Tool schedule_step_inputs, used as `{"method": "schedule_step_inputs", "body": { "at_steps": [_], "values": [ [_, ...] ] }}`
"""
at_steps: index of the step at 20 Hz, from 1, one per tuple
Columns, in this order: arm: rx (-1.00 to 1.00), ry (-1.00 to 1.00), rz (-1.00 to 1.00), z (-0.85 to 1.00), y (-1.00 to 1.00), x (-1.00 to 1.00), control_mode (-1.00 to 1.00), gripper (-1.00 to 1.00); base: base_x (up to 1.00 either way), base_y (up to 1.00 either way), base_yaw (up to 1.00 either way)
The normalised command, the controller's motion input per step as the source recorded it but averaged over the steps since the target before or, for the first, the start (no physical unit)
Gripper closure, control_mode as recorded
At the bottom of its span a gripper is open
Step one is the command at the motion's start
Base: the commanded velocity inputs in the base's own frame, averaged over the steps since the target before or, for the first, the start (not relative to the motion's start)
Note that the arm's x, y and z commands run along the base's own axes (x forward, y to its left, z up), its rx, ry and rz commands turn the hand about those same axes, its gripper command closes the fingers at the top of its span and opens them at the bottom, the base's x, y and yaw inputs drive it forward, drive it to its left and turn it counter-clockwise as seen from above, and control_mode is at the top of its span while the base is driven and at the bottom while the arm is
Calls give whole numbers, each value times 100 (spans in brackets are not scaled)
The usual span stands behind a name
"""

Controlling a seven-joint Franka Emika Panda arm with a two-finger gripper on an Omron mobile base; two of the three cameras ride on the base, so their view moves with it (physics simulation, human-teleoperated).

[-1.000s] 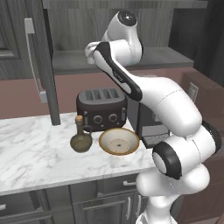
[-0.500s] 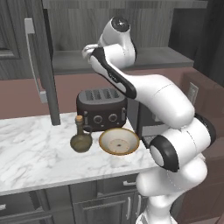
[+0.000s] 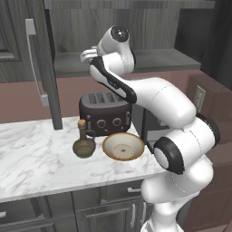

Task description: Retrieve the bottle and the shaker from the cabinet and place them next to the mixing bowl on the counter. Then add garlic from the fridge to the mixing bowl.

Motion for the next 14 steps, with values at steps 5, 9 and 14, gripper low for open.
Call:
{"method": "schedule_step_inputs", "body": {
  "at_steps": [5,9,14],
  "values": [
    [4,0,1,0,0,1,-100,-100,0,0,0],
    [0,0,0,0,0,13,-100,-100,0,0,0],
    [0,0,0,0,0,24,-100,-100,0,0,0]
  ]
}}
